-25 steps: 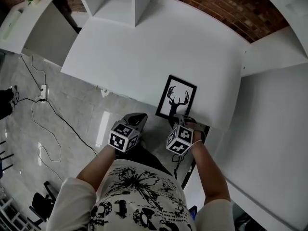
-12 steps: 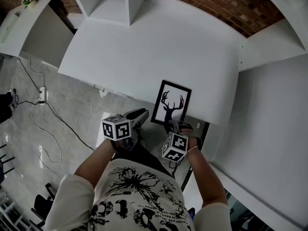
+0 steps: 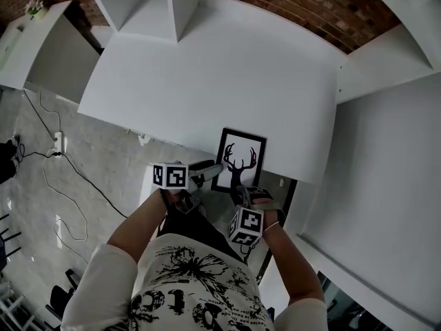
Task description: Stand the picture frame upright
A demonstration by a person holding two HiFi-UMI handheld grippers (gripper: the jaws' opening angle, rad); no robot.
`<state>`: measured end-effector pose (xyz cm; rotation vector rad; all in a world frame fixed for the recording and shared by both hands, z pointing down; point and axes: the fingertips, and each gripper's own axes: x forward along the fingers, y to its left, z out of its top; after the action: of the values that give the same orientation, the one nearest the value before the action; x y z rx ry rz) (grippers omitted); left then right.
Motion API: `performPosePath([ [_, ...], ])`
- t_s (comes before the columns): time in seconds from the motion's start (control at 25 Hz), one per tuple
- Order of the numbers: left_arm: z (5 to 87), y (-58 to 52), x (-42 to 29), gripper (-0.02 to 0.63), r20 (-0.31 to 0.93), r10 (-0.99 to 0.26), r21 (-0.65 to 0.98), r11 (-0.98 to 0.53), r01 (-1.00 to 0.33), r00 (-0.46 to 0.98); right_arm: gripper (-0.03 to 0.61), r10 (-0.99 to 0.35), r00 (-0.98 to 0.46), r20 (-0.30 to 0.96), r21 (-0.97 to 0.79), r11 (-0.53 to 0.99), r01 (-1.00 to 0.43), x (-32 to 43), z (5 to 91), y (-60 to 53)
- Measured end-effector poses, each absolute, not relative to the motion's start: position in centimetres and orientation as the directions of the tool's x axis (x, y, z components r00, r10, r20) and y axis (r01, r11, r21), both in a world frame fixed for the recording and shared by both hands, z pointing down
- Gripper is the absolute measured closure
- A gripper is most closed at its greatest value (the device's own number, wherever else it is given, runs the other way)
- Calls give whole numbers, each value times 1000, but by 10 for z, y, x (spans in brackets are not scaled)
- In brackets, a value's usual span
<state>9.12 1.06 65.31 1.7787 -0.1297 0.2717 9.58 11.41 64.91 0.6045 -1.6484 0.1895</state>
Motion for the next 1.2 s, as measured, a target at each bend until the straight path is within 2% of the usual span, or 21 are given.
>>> performPosePath([
  [0.16, 652, 13, 106, 385, 180, 117, 973, -170, -159, 977, 503, -285, -45, 957, 231, 850, -473, 94, 650, 117],
  [0.28, 659, 14, 110, 444, 190, 136, 973, -157, -168, 972, 502, -286, -46, 957, 231, 849, -475, 94, 650, 118],
  [0.36, 664, 13, 110, 512, 195, 136, 974, -145, -176, 971, 502, -288, -45, 956, 232, 846, -481, 95, 652, 120],
  [0.56, 667, 16, 112, 514, 201, 149, 974, -133, -182, 968, 502, -283, -56, 958, 222, 847, -483, 96, 655, 124],
  [0.76, 669, 17, 109, 526, 210, 158, 977, -56, -204, 965, 500, -305, -46, 951, 248, 846, -472, 96, 656, 124],
  [0.92, 672, 15, 111, 529, 227, 170, 974, -60, -220, 959, 494, -355, -36, 934, 298, 832, -468, 99, 661, 120],
  [0.96, 672, 14, 111, 531, 230, 172, 973, -63, -222, 958, 478, -369, -52, 928, 301, 825, -478, 99, 660, 118],
  [1.04, 674, 13, 111, 529, 233, 183, 972, -69, -223, 955, 391, -383, -108, 918, 274, 805, -526, 98, 655, 115],
  [1.2, 675, 12, 109, 529, 234, 200, 972, -72, -224, 951, 334, -412, -284, 866, 50, 636, -770, 105, 638, 112],
])
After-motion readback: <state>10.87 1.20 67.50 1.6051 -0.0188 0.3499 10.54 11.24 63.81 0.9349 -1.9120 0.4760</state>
